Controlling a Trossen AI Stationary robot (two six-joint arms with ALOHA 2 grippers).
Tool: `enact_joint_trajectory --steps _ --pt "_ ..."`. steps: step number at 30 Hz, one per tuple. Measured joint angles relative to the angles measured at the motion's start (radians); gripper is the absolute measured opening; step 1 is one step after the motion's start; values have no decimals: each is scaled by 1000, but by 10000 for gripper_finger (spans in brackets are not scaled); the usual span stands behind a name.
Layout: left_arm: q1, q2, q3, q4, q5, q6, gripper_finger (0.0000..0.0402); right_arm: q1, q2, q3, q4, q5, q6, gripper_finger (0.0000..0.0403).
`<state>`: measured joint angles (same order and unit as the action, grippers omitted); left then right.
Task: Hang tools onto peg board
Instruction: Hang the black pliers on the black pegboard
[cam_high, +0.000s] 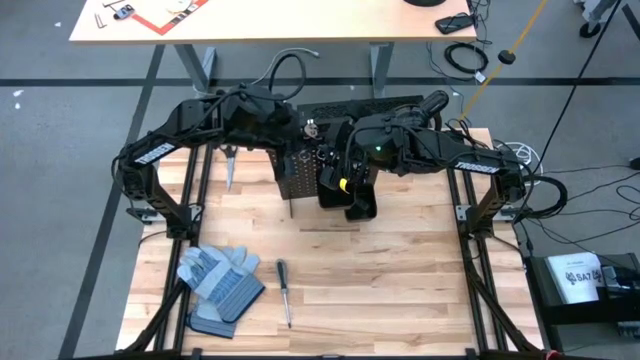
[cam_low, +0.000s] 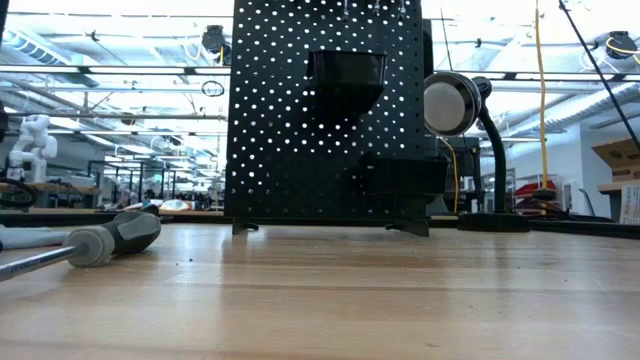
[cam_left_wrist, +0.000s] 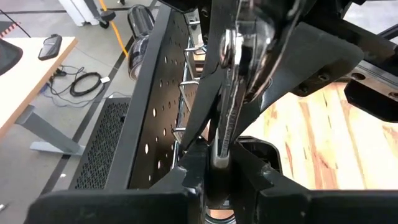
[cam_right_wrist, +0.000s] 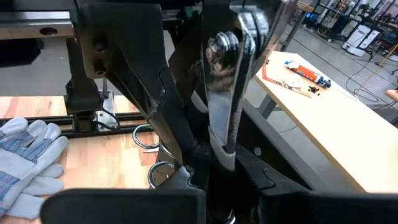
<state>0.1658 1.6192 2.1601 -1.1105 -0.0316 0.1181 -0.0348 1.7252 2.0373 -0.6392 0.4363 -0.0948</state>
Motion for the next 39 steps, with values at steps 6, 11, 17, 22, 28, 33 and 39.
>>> enact_joint_trajectory --steps 6,11,17,22,28,33,39 --pt "0 -1 1 -14 22 -4 44 -4 0 1 -11 0 1 24" --pt "2 -4 1 -21 62 -4 44 -7 1 2 -17 -1 5 24" --pt "1 -11 2 -55 78 -8 44 -9 2 2 -23 -8 5 24" --pt "1 -16 1 -57 80 -7 44 -9 2 1 -26 -5 10 24" --pt "1 -16 1 -59 111 -4 44 -9 3 1 -31 15 15 24" --pt "2 -17 0 -57 142 0 44 -9 3 1 -33 17 15 23" --pt "2 -18 0 -60 155 -5 44 -9 3 0 -26 17 8 23"
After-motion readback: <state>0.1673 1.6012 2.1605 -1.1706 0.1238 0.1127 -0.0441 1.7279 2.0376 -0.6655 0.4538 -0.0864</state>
